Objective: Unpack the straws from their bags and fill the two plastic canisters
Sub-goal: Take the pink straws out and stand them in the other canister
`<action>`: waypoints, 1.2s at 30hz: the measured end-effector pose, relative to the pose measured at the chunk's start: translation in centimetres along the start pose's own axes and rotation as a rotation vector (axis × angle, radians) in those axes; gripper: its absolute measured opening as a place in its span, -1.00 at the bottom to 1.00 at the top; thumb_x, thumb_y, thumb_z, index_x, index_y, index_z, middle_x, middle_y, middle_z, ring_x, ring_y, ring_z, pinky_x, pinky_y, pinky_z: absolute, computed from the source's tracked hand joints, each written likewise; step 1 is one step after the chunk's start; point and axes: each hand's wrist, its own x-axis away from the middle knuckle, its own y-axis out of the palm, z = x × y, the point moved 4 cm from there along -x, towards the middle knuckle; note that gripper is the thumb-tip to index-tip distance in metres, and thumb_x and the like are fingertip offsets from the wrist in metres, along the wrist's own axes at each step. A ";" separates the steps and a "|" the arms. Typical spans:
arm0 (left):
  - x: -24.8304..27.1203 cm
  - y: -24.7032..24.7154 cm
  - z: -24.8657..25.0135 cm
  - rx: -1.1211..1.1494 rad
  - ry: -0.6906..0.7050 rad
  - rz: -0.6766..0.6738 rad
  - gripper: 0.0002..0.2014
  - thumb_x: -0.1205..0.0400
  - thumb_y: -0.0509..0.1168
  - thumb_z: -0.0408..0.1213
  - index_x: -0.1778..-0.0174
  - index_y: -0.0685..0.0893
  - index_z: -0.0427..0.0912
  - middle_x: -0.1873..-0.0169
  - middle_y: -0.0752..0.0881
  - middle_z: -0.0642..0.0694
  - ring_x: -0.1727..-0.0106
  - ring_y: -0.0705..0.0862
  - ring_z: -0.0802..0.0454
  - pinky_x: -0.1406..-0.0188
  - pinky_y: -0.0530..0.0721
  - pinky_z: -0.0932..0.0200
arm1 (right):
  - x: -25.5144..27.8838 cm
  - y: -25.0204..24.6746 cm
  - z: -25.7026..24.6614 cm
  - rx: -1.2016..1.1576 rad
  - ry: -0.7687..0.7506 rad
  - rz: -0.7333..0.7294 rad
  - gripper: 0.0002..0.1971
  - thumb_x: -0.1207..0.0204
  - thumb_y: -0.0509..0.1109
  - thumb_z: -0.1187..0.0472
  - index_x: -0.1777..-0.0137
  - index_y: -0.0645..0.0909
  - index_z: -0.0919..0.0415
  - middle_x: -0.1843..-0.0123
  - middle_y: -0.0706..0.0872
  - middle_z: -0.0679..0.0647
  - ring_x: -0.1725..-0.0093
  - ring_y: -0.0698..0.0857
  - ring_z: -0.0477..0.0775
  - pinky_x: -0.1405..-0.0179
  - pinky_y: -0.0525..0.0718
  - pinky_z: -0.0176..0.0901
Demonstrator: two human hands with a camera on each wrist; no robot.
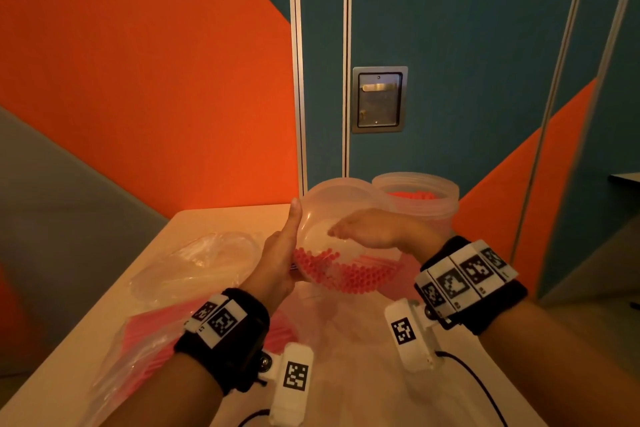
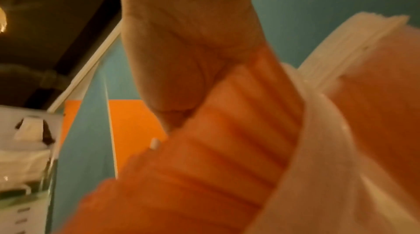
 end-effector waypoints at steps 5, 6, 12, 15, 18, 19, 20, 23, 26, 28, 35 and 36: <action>-0.1 0.3 0.1 0.018 -0.050 -0.008 -0.23 -0.21 0.12 0.52 -0.07 0.70 -0.02 0.06 0.79 -0.13 0.15 0.76 -0.06 0.47 0.71 0.15 | 0.0 0.8 0.0 -0.367 -0.111 -0.042 -0.58 -0.67 0.13 0.03 -0.47 0.43 0.16 -0.46 0.50 0.05 -0.34 0.59 0.10 -0.29 0.55 -0.12; -0.1 0.3 0.1 0.024 -0.054 -0.011 -0.24 -0.24 0.12 0.52 -0.06 0.71 -0.01 0.08 0.80 -0.12 0.14 0.75 -0.06 0.42 0.71 0.12 | 0.1 0.2 0.0 -0.401 -0.157 0.075 -0.59 -0.66 0.15 0.03 -0.44 0.47 0.17 -0.43 0.54 0.06 -0.29 0.63 0.09 -0.29 0.58 -0.10; -0.5 -1.3 1.3 0.004 -0.099 0.014 -0.47 -0.48 0.13 0.41 -0.10 0.67 0.10 0.00 0.68 -0.09 -0.07 0.63 -0.19 0.02 0.70 -0.32 | 2.3 -3.7 1.0 -0.110 -0.424 0.316 -0.64 -0.46 0.42 -0.04 -0.23 0.64 0.01 -0.11 0.69 -0.19 -0.14 0.65 -0.22 -0.21 0.60 -0.21; -1.0 -2.2 2.0 0.009 -0.156 0.044 -0.56 -0.49 0.21 0.33 0.06 0.65 0.02 0.08 0.63 -0.12 0.07 0.59 -0.14 0.28 0.71 -0.31 | 2.9 -3.1 1.9 0.125 -0.413 0.112 -0.23 -0.06 0.66 -0.12 -0.34 0.54 -0.10 -0.29 0.60 -0.28 -0.28 0.54 -0.31 -0.29 0.50 -0.33; -1.4 -2.3 2.0 -0.004 -0.170 0.061 -0.58 -0.51 0.22 0.30 0.13 0.62 -0.01 0.11 0.63 -0.11 0.11 0.59 -0.10 0.28 0.71 -0.30 | 2.1 -1.7 2.4 0.179 -0.407 0.151 -0.09 -0.05 0.72 0.15 -0.45 0.43 0.00 -0.40 0.54 -0.13 -0.38 0.49 -0.13 -0.40 0.47 -0.20; -1.4 -2.2 2.0 -0.014 -0.172 0.065 -0.58 -0.51 0.22 0.31 0.13 0.62 0.00 0.11 0.63 -0.11 0.11 0.59 -0.09 0.29 0.72 -0.28 | 1.9 -1.3 2.4 0.181 -0.417 0.191 -0.12 -0.09 0.70 0.21 -0.45 0.41 0.02 -0.40 0.54 -0.09 -0.38 0.50 -0.08 -0.39 0.51 -0.13; -1.5 -2.1 1.9 -0.024 -0.172 0.068 -0.58 -0.50 0.22 0.31 0.13 0.61 0.00 0.10 0.63 -0.11 0.11 0.59 -0.08 0.32 0.72 -0.26 | 1.8 -1.0 2.3 0.185 -0.434 0.233 -0.17 -0.15 0.67 0.25 -0.45 0.42 0.03 -0.39 0.55 -0.06 -0.38 0.51 -0.03 -0.37 0.54 -0.08; -1.5 -2.0 2.1 -0.055 -0.179 0.073 -0.55 -0.49 0.22 0.33 0.08 0.61 -0.02 0.02 0.61 -0.14 0.01 0.59 -0.10 0.36 0.71 -0.21 | 1.7 -0.8 2.5 0.181 -0.434 0.282 -0.36 -0.27 0.61 0.24 -0.38 0.51 0.05 -0.29 0.65 -0.02 -0.26 0.61 0.01 -0.24 0.62 -0.05; -1.8 -2.3 2.5 -0.118 -0.178 0.064 -0.40 -0.47 0.26 0.34 -0.23 0.59 -0.06 -0.22 0.53 -0.19 -0.27 0.53 -0.19 0.33 0.75 -0.26 | 1.9 -1.2 2.3 0.135 -0.421 0.288 -0.38 -0.30 0.59 0.22 -0.38 0.52 0.02 -0.22 0.69 -0.05 -0.13 0.67 -0.02 -0.14 0.65 -0.12; -1.9 -2.4 2.4 -0.146 -0.188 0.049 -0.34 -0.46 0.28 0.32 -0.33 0.53 -0.07 -0.28 0.50 -0.19 -0.31 0.49 -0.20 0.24 0.74 -0.34 | 1.9 -1.4 2.1 0.099 -0.409 0.289 -0.36 -0.31 0.58 0.22 -0.42 0.49 0.02 -0.26 0.67 -0.08 -0.15 0.66 -0.05 -0.16 0.65 -0.15; -1.1 -2.1 0.8 -0.096 -0.231 0.048 -0.33 -0.46 0.15 0.41 -0.15 0.55 -0.14 -0.14 0.53 -0.21 -0.19 0.58 -0.33 0.46 0.71 -0.06 | 1.7 -1.3 1.6 0.002 -0.314 0.343 -0.44 -0.31 0.57 0.29 -0.32 0.55 0.01 0.16 0.61 -0.21 0.16 0.60 -0.26 0.13 0.56 -0.43; -1.2 -2.2 0.5 -0.068 -0.222 0.057 -0.36 -0.51 0.11 0.38 -0.14 0.54 -0.14 -0.12 0.52 -0.20 -0.17 0.58 -0.33 0.37 0.70 -0.09 | 1.7 -1.0 1.4 -0.016 -0.305 0.344 -0.45 -0.32 0.56 0.31 -0.31 0.55 0.02 0.17 0.60 -0.21 0.13 0.62 -0.21 0.08 0.59 -0.38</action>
